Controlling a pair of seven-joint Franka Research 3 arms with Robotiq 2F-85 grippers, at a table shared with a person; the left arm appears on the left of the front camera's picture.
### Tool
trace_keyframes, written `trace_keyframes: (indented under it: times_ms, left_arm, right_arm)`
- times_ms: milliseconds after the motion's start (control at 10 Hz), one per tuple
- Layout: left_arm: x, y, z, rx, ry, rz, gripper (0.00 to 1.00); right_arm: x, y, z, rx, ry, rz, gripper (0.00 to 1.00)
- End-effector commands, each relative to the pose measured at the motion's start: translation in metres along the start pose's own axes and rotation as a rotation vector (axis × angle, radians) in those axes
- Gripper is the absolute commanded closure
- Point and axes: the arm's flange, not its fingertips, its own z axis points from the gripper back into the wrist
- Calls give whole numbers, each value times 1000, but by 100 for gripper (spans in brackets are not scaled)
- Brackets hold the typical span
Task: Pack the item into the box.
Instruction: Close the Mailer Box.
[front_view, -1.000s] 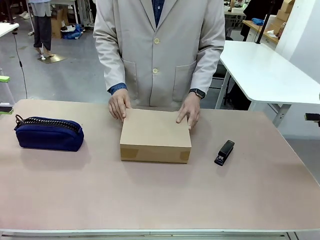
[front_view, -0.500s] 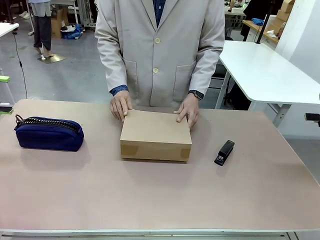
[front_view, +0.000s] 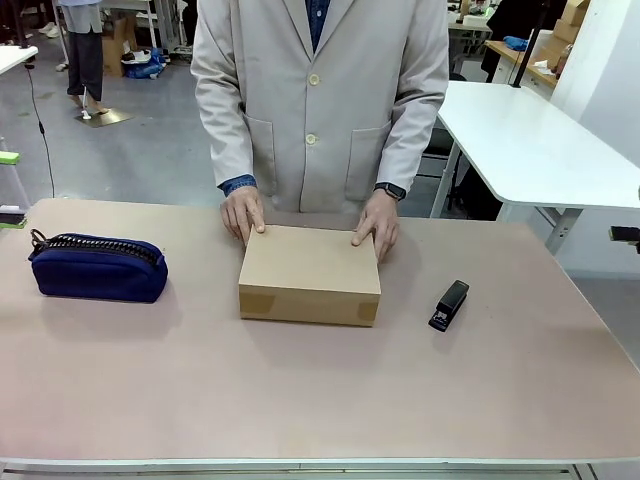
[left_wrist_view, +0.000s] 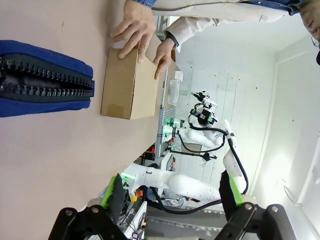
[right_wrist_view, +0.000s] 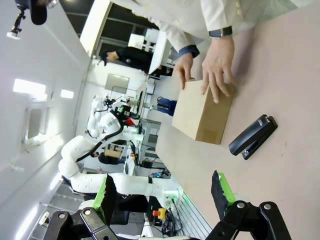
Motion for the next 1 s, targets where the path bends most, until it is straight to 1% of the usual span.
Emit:
trace_keyframes:
  times_ms: [0,900]
  left_arm:
    - [-5,1,1,7,-2,-22,0]
    - [-5,1,1,7,-2,-22,0]
  right_arm:
    - [-2,4,0,8,-1,2,0]
    - [-2,4,0,8,-1,2,0]
